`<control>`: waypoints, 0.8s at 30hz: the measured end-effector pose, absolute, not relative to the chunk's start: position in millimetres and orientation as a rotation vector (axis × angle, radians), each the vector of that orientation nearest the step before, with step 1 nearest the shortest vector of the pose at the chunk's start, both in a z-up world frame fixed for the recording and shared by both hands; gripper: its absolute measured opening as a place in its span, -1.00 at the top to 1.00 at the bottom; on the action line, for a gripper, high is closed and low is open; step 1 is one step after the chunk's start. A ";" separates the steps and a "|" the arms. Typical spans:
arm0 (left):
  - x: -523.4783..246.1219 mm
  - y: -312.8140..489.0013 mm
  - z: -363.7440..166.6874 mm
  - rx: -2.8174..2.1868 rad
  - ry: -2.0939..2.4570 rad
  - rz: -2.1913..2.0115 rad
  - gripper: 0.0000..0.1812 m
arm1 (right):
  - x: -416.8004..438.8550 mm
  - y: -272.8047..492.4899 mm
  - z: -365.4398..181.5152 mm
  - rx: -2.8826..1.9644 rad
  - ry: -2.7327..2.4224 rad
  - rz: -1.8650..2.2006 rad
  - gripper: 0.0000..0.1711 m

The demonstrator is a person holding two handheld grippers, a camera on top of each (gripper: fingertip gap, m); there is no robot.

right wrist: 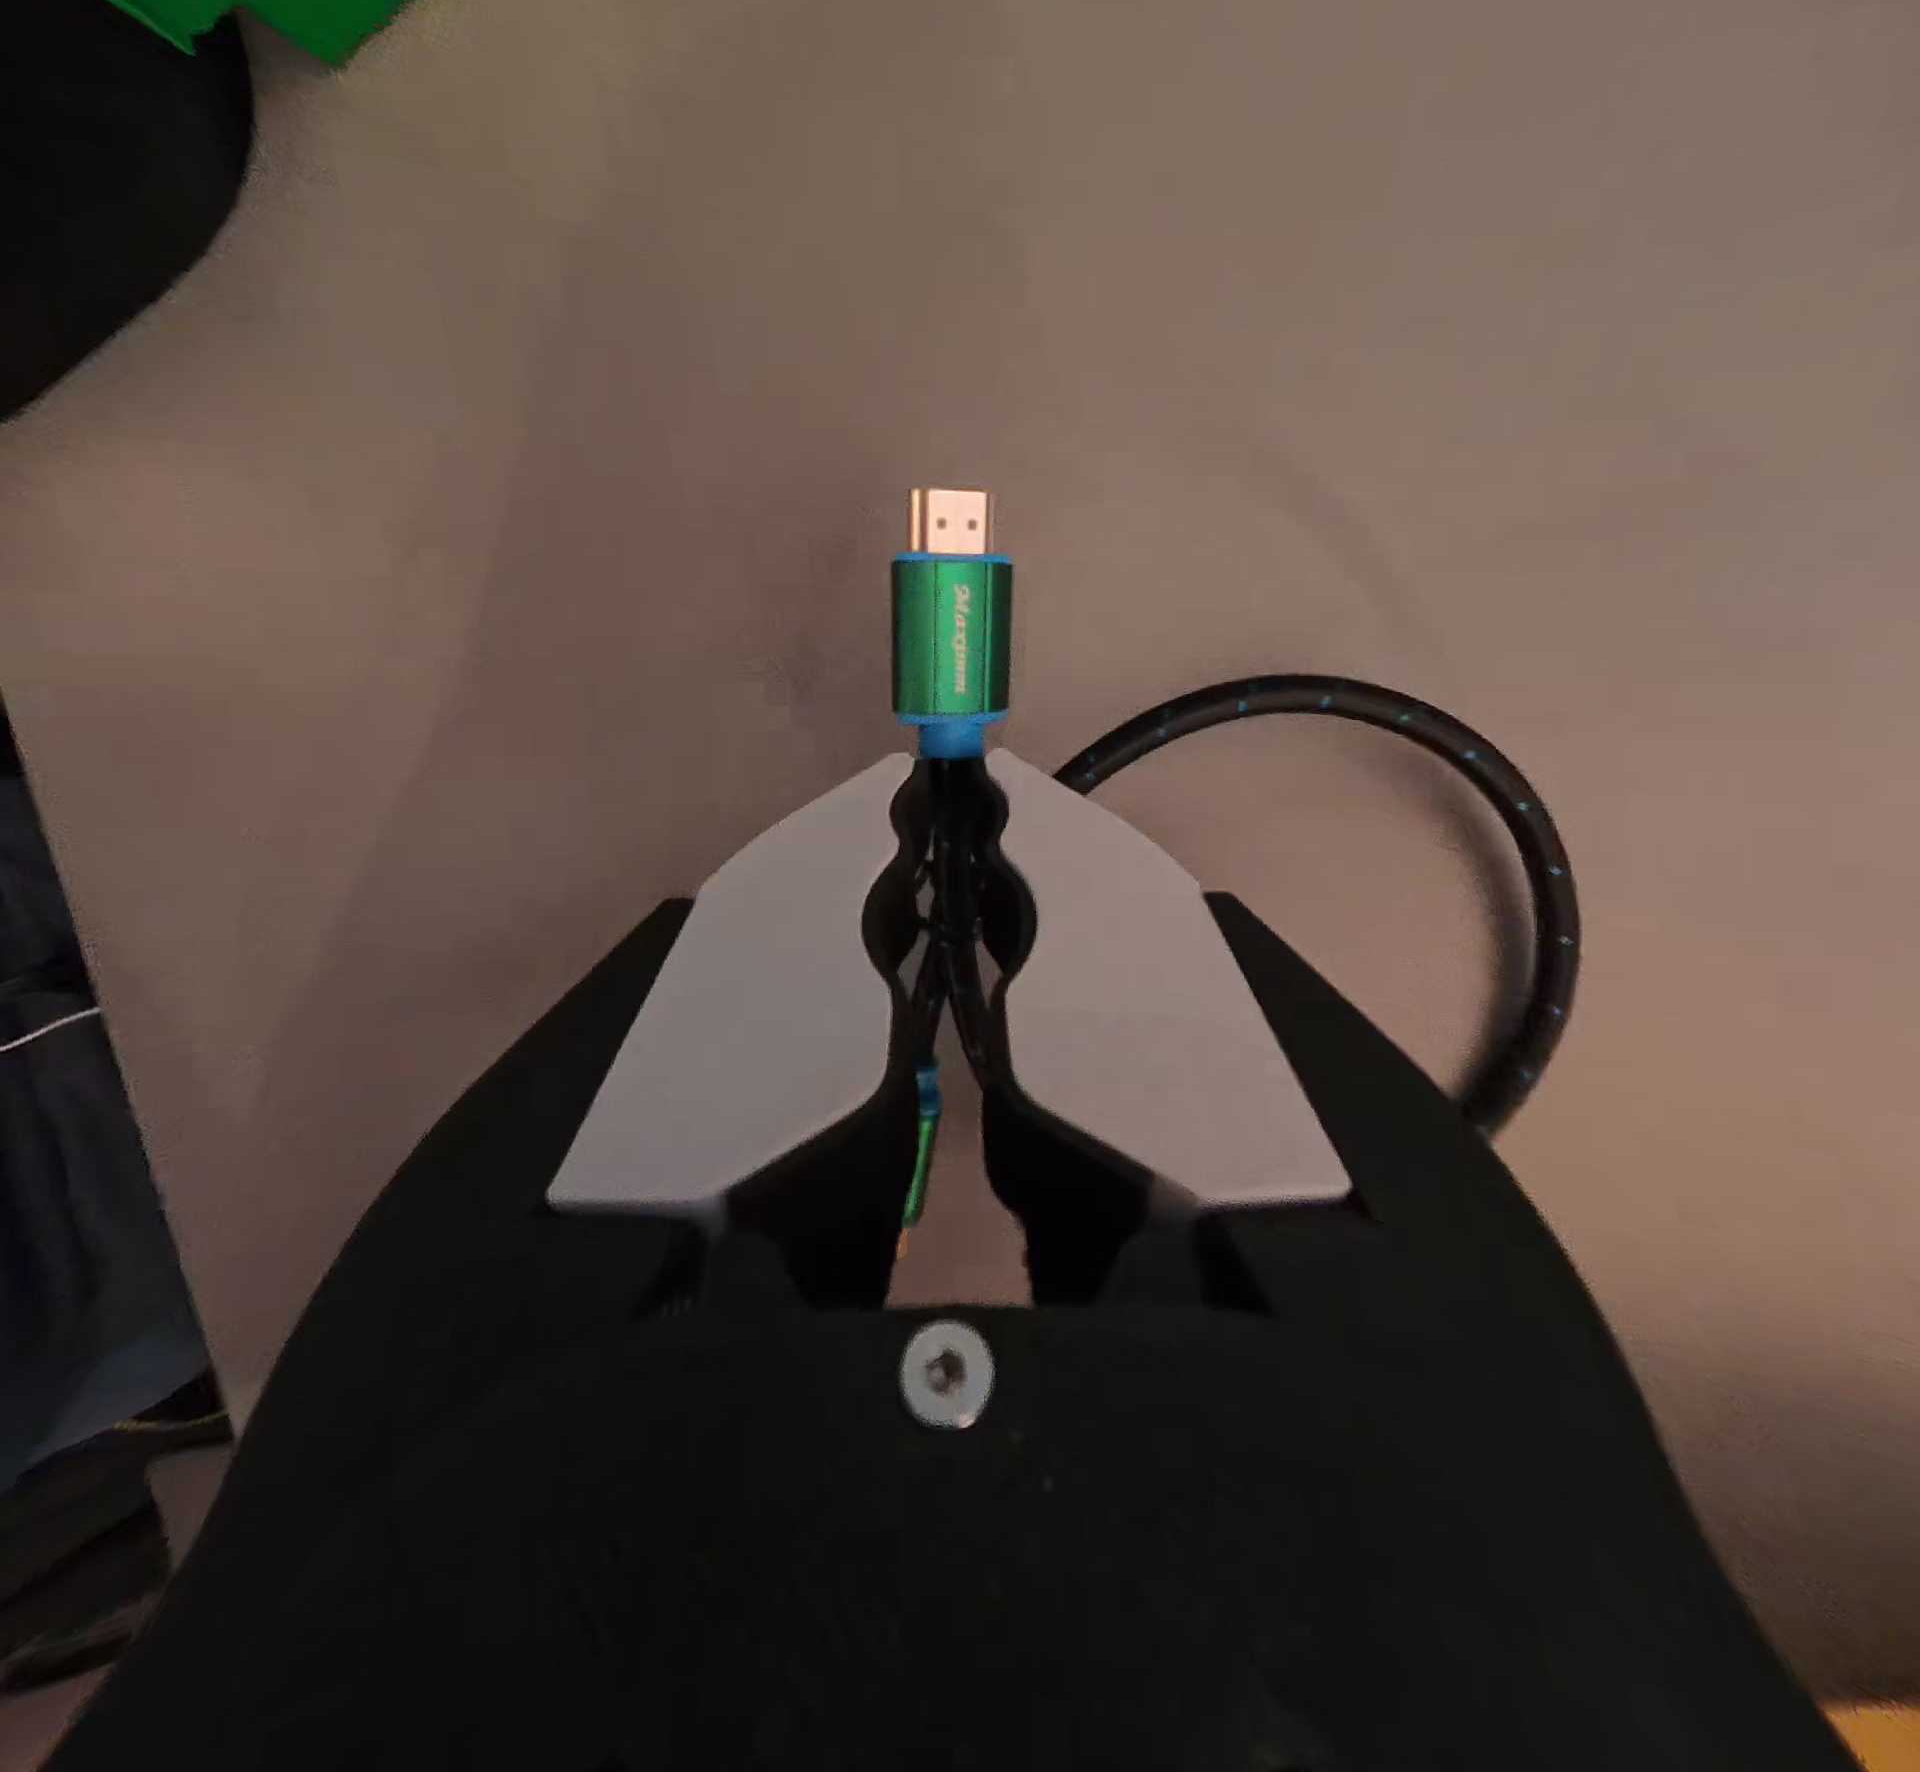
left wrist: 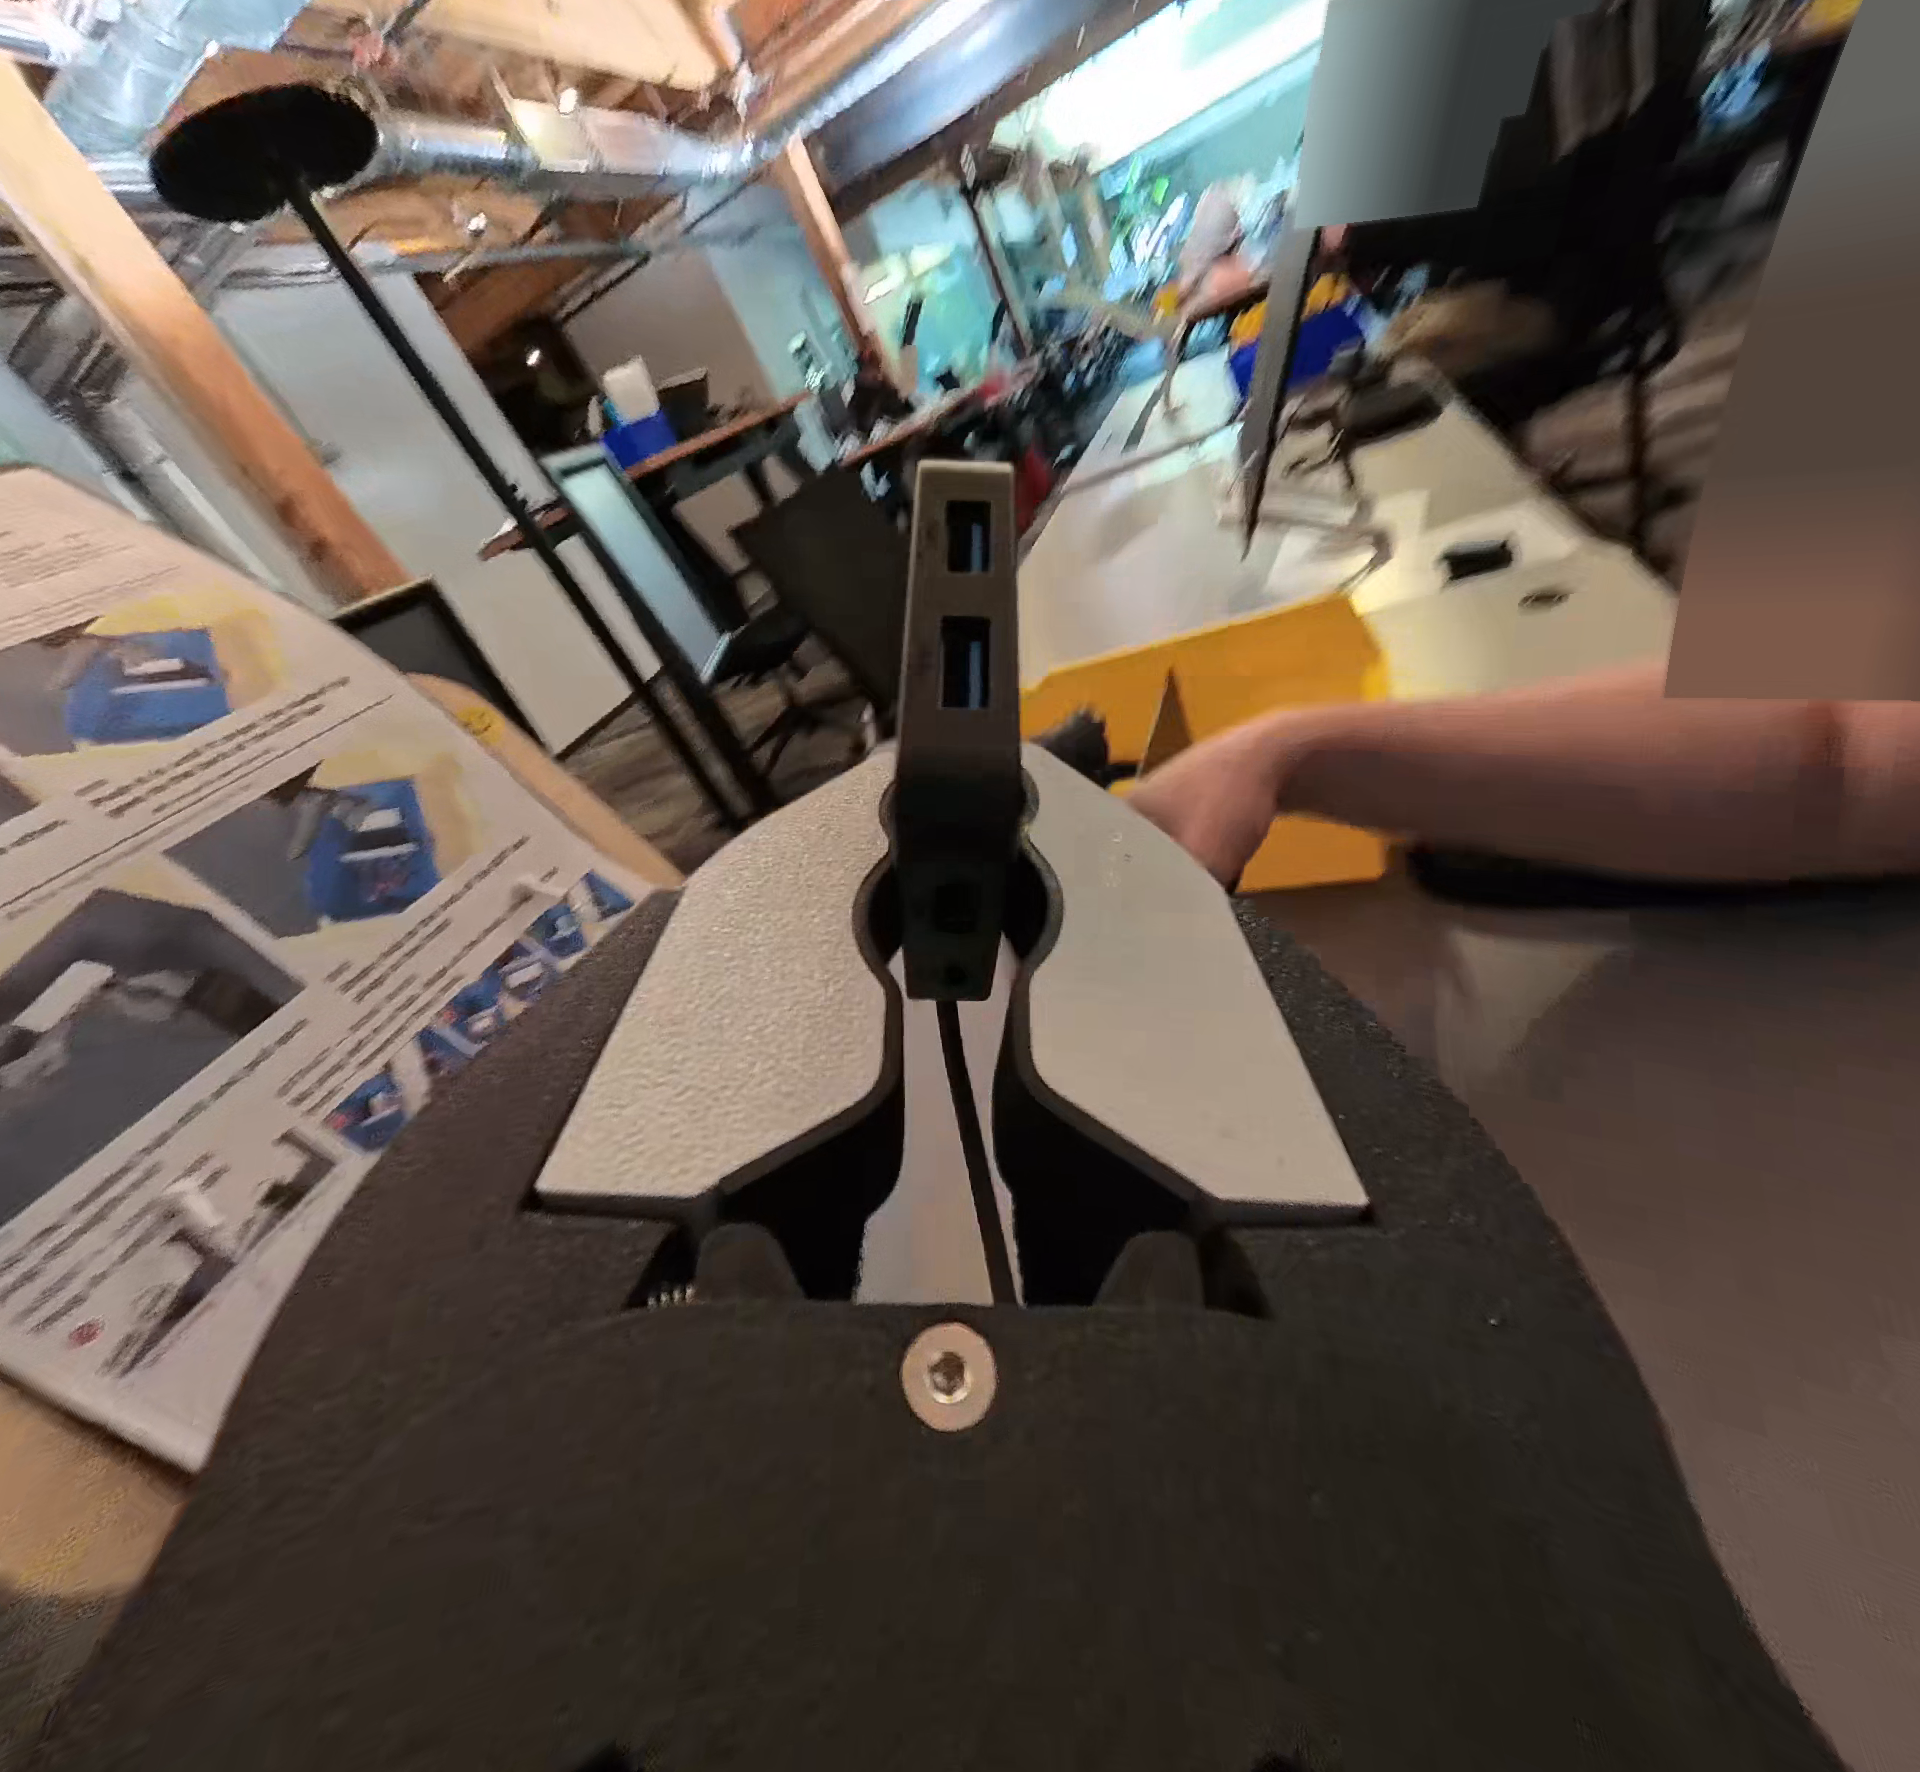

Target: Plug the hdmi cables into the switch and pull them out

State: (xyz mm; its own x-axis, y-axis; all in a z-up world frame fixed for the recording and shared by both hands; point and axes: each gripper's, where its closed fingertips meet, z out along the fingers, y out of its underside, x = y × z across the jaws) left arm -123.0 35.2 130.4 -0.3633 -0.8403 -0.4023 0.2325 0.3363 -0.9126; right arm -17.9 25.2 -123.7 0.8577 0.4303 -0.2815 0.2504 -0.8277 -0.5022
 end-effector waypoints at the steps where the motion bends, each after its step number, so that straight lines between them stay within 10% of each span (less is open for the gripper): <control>1: -128.9 33.4 136.7 -0.560 1.518 -1.332 0.85 | -19.7 26.7 -131.8 -2.589 -0.515 0.531 0.92; 11: -177.3 5.7 156.9 -0.278 1.548 -1.787 0.85 | -19.2 39.1 -126.1 -2.493 -0.524 0.505 0.86; 24: -180.3 -20.9 132.0 -0.105 1.685 -1.843 0.84 | -124.3 -17.9 117.9 -1.372 -0.881 0.296 0.73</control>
